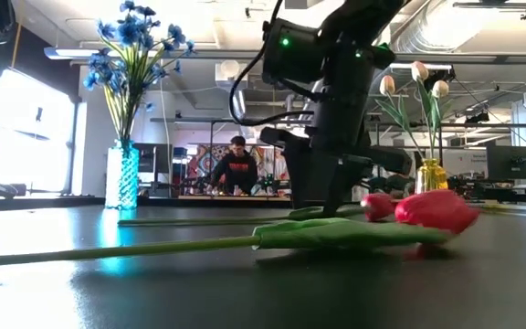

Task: Sort flowers into vase by color
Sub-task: Put the top red flower into the red vase

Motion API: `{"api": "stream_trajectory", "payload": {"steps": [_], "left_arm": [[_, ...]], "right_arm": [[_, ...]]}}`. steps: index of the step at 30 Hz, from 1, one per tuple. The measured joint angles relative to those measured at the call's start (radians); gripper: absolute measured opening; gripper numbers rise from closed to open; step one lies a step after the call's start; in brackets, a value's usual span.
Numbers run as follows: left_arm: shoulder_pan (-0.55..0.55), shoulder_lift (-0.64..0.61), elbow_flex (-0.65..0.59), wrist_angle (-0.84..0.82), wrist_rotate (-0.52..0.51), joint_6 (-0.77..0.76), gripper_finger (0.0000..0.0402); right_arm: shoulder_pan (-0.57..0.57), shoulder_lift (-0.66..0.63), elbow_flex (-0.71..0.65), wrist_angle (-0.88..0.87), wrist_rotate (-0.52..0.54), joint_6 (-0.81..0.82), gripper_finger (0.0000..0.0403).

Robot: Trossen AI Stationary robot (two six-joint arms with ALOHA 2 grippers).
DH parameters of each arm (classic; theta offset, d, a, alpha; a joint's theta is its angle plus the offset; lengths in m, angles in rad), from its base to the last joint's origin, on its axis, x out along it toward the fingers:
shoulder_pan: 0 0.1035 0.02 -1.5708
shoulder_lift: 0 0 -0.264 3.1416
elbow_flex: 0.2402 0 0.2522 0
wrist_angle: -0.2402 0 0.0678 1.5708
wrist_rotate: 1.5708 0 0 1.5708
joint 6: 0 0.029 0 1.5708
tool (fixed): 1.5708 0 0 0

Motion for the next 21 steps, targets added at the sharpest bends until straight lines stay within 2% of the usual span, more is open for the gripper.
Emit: {"api": "stream_trajectory", "payload": {"steps": [3,6,10,11,17,21], "left_arm": [[0.000,0.000,0.000,0.000,-0.015,0.020,0.0296],[0.000,0.000,0.000,-0.001,-0.025,0.021,0.0296],[0.000,0.000,0.000,-0.001,-0.025,0.019,0.0296],[0.000,0.000,0.000,-0.001,-0.025,0.019,0.0296],[0.002,0.000,0.000,-0.001,-0.031,-0.032,0.0296],[0.007,0.000,0.000,-0.001,-0.046,-0.084,0.0296]], "right_arm": [[-0.020,0.000,0.001,-0.027,-0.002,-0.052,0.0143],[-0.031,0.001,0.000,-0.036,0.005,-0.118,0.0097],[-0.020,0.005,0.007,-0.033,0.083,-0.160,0.0020],[-0.014,0.006,0.010,-0.032,0.112,-0.168,0.0011],[0.020,0.009,0.062,-0.026,0.212,-0.216,0.0015],[0.060,0.009,0.135,-0.009,0.310,-0.321,0.0004]]}}
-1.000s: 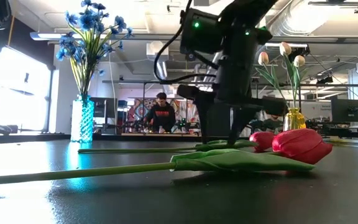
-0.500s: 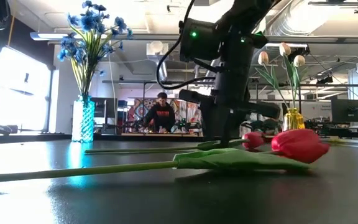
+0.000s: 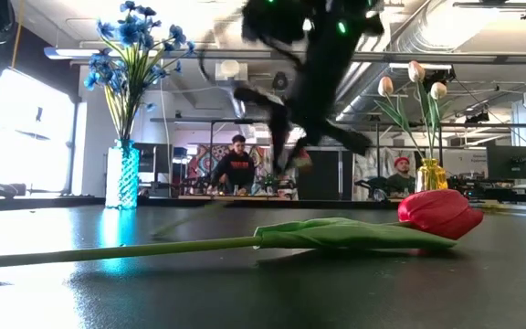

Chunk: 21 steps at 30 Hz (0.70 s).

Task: Sort flowers into vase by color
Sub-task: Put the top red flower into the red vase

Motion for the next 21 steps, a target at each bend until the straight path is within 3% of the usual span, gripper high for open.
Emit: {"api": "stream_trajectory", "payload": {"steps": [6,12,16,21], "left_arm": [[0.000,-0.019,0.000,0.000,-0.050,-0.055,0.0296],[0.000,-0.069,0.000,0.011,-0.165,-0.042,0.0296],[0.000,-0.092,0.000,0.013,-0.309,0.120,0.0296],[0.001,-0.105,0.000,0.026,-0.487,0.193,0.0296]], "right_arm": [[0.054,-0.001,0.165,0.011,0.186,-0.313,0.0002],[0.107,-0.002,0.335,0.074,0.310,-0.814,0.0002],[0.121,-0.003,0.391,0.314,0.291,-1.227,0.0002],[0.119,-0.004,0.398,0.699,0.123,-1.622,0.0002]]}}
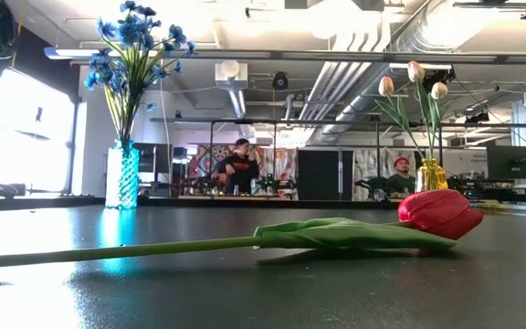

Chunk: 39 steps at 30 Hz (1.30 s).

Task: Sort flowers into vase by color
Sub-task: Put the top red flower into the red vase

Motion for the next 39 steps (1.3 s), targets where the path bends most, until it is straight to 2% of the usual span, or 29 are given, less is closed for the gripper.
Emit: {"api": "stream_trajectory", "payload": {"steps": [3,8,12,18,24,33,39], "left_arm": [[0.013,-0.001,0.000,0.004,-0.045,0.031,0.0296],[0.068,0.000,0.000,0.033,-0.102,0.175,0.0294],[0.148,0.002,0.000,0.186,-0.124,0.352,0.0286],[0.262,0.008,0.000,0.425,-0.071,0.570,0.0269],[0.384,0.027,0.000,0.576,0.024,0.705,0.0247],[0.533,0.077,0.000,0.630,0.196,0.750,0.0212],[0.571,0.086,0.000,0.680,0.204,0.812,0.0157]], "right_arm": [[-0.010,-0.002,0.000,0.120,-0.101,-0.136,0.0002],[-0.056,-0.001,0.000,0.158,-0.334,-0.247,0.0002],[-0.096,0.009,0.000,0.175,-0.402,-0.269,0.0002],[-0.137,0.017,0.000,0.287,-0.543,-0.265,0.0002],[-0.142,0.019,0.000,0.293,-0.616,-0.264,0.0002],[-0.141,0.018,0.000,0.318,-0.635,-0.257,0.0002],[-0.141,0.018,0.000,0.314,-0.662,-0.254,0.0002]]}}
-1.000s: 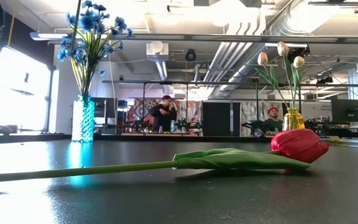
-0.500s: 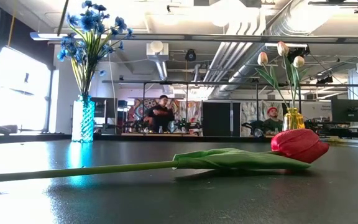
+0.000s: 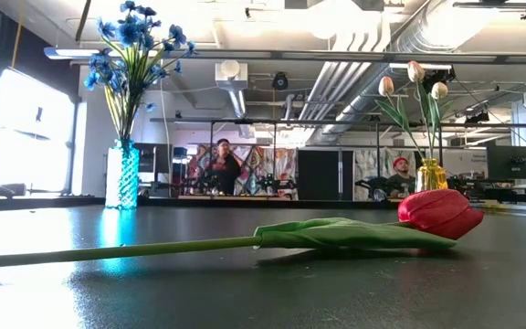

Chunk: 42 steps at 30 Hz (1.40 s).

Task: Sort flowers into vase by color
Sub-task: Put the top red flower into the red vase

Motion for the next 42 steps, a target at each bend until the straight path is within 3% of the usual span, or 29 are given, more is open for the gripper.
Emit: {"api": "stream_trajectory", "payload": {"steps": [7,9,14,21,30,35,42], "left_arm": [[0.009,-0.011,0.000,-0.001,0.045,0.057,0.0026],[0.009,-0.017,0.000,-0.006,0.051,0.066,0.0009],[0.004,-0.045,0.000,-0.031,0.033,0.066,0.0004],[-0.075,-0.123,0.000,-0.205,-0.005,-0.071,0.0001],[-0.301,-0.180,-0.001,-0.236,-0.020,0.070,0.0001],[-0.415,-0.204,-0.072,-0.216,-0.021,0.053,0.0000],[-0.545,-0.250,-0.236,0.011,-0.081,0.079,0.0000]], "right_arm": [[0.000,0.000,0.000,-0.002,0.000,0.033,0.0004],[-0.001,0.000,0.000,-0.012,0.017,0.079,0.0012],[-0.002,-0.001,0.000,-0.033,0.082,0.124,0.0065],[0.003,-0.049,0.000,-0.203,0.268,0.238,0.0124],[0.038,-0.089,0.000,-0.374,0.404,0.308,0.0130],[0.065,-0.101,0.000,-0.421,0.514,0.333,0.0130],[0.086,-0.111,0.000,-0.481,0.605,0.382,0.0130]]}}
